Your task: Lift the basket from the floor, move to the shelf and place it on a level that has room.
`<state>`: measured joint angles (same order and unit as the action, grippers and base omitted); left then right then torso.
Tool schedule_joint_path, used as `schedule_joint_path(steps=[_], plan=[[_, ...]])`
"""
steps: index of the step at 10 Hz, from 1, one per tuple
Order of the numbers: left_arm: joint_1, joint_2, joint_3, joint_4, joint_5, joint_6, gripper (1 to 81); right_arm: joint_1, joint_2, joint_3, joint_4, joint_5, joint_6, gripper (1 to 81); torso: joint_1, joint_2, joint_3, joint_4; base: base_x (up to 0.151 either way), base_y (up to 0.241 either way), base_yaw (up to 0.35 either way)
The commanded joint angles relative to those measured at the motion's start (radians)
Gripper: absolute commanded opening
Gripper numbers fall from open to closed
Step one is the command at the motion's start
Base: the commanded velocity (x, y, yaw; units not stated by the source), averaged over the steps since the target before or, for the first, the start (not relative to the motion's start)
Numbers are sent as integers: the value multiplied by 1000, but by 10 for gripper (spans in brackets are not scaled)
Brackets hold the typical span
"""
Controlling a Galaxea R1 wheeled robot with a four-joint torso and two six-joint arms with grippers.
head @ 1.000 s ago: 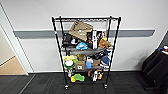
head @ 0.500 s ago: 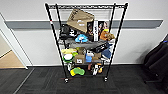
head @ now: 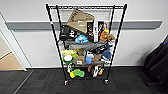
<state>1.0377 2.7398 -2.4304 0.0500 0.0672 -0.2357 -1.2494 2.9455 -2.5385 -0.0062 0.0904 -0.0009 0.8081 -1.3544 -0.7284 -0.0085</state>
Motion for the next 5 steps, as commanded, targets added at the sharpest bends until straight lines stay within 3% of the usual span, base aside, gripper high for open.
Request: schedule_joint_path(steps=[1,2,5], plan=[[-112,-24,-3,24,98,4,811,55,0,12,-1,-41,-1,811,62,-97,0,0,0,0,0],[-124,-24,-4,25,115,4,811,55,0,12,1,-41,-1,811,84,-130,-89,0,0,0,0],[-150,-18,-4,30,144,4,811,67,0,11,8,-40,5,811,132,-210,-139,0,0,0,0]])
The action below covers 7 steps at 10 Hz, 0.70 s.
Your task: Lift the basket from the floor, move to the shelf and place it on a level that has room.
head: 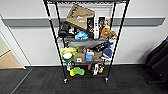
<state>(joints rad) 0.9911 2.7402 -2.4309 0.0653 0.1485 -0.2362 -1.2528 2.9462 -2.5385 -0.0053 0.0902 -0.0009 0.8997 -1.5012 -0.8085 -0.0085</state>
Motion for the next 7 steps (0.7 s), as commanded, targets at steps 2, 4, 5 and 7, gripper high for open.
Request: schedule_joint_path(steps=[2,4,5,7], plan=[[-134,-16,-8,13,86,5,811,78,-3,6,4,-40,27,811,83,-129,-120,0,0,0,0],[-163,-6,-11,14,115,3,811,103,-11,-6,4,-40,45,811,131,-203,-96,0,0,0,0],[-179,1,-19,16,120,3,811,121,-11,-11,7,-41,47,811,145,-222,-114,0,0,0,0],[-205,30,-76,30,151,3,811,155,-11,-12,16,-44,56,811,182,-281,-129,0,0,0,0]])
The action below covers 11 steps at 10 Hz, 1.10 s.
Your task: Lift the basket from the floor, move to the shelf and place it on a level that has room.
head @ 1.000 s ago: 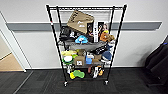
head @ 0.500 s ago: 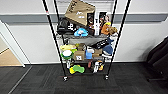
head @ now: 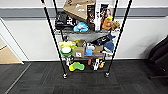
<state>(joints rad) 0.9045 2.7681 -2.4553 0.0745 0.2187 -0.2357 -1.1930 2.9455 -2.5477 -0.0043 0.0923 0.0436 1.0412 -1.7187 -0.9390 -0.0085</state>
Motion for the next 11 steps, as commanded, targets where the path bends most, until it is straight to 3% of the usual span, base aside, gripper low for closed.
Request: schedule_joint_path(steps=[1,4,6,9,10,11], plan=[[-124,18,-76,22,90,4,811,107,-10,-3,15,-52,12,811,62,-96,0,0,0,0,0],[-131,35,-79,22,91,4,811,121,-9,1,15,-51,16,811,127,-200,0,0,0,0,0],[-146,52,-79,22,99,4,811,132,-6,8,17,-51,16,811,170,-268,-93,0,0,0,0],[-173,65,-79,25,119,4,811,141,-7,9,46,-48,16,811,218,-346,-141,0,0,0,0],[-183,68,-79,36,119,3,811,146,-6,12,58,-46,18,811,240,-379,-79,0,0,0,0],[-190,72,-79,42,119,3,811,149,-6,24,76,-46,18,811,256,-405,-100,0,0,0,0]])
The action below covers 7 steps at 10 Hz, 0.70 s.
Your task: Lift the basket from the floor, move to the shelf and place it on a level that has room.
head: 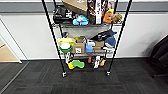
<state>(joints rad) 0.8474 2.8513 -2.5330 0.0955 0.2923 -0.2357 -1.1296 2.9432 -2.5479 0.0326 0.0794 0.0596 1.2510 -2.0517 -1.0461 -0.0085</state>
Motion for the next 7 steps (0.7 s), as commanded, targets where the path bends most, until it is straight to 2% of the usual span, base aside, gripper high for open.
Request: schedule_joint_path(steps=[1,7], plan=[[-142,-12,-3,23,50,3,811,93,-5,44,62,-32,2,811,63,-97,1,0,0,0,0],[-147,-16,-12,15,53,3,811,128,-4,94,158,-29,2,811,188,-298,-8,0,0,0,0]])
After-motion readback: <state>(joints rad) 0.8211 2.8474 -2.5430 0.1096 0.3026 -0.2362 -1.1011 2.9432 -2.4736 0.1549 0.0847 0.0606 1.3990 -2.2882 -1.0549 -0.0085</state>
